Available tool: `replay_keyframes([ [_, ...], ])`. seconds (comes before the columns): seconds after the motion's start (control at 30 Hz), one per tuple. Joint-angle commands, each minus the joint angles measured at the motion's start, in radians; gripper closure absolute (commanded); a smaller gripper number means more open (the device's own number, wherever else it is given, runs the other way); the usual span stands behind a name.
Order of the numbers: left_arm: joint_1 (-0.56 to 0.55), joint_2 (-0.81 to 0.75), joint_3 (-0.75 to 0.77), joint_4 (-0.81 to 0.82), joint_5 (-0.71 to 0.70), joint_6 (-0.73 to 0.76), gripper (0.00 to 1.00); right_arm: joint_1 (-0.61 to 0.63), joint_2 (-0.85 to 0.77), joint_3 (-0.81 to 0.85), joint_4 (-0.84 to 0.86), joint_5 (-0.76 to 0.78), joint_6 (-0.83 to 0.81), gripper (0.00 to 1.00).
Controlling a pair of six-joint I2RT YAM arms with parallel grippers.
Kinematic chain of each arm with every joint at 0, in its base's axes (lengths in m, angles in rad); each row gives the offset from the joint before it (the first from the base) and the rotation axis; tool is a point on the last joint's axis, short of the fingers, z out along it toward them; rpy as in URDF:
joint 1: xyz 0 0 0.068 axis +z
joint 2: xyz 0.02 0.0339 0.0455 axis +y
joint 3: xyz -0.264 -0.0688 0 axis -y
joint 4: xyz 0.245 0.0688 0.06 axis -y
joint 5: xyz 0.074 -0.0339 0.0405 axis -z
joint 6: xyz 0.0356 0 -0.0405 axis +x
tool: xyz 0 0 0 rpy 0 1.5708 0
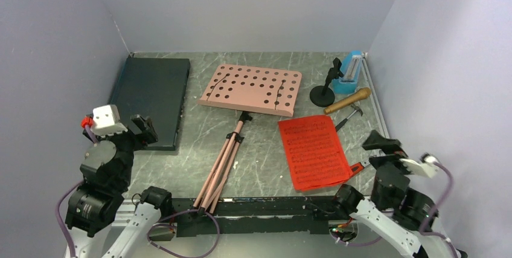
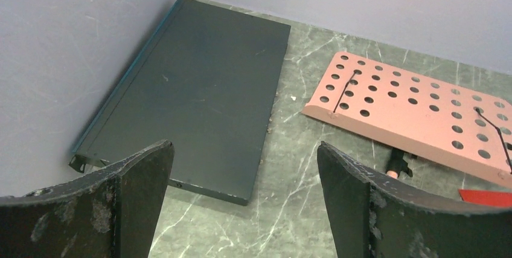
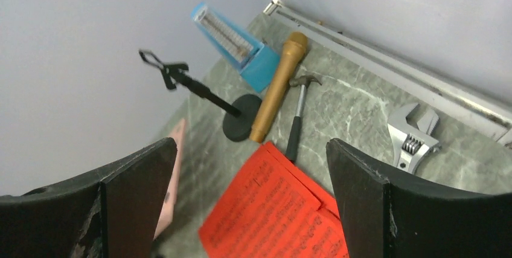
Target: Pack up the instrument practice props
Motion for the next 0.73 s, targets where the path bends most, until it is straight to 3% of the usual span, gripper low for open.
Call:
replay_keyframes([
  [0.0, -0.002, -0.090, -0.044, 0.011, 0.049, 0.030, 0.06, 0.006, -0.104, 0.133, -0.579, 0.062, 0.653, 0.00],
  [0.03, -0.001, -0.108, -0.055, 0.014, 0.054, 0.039, 0.06, 0.007, -0.128, 0.138, -0.544, 0.044, 0.597, 0.00],
  [0.13, -0.002, -0.147, -0.072, 0.005, 0.062, 0.051, 0.06, 0.007, -0.137, 0.149, -0.600, 0.016, 0.657, 0.00],
  [0.7, -0.001, -0.259, -0.115, -0.044, 0.088, 0.056, 0.06, 0.006, -0.140, 0.143, -0.601, -0.018, 0.658, 0.00],
])
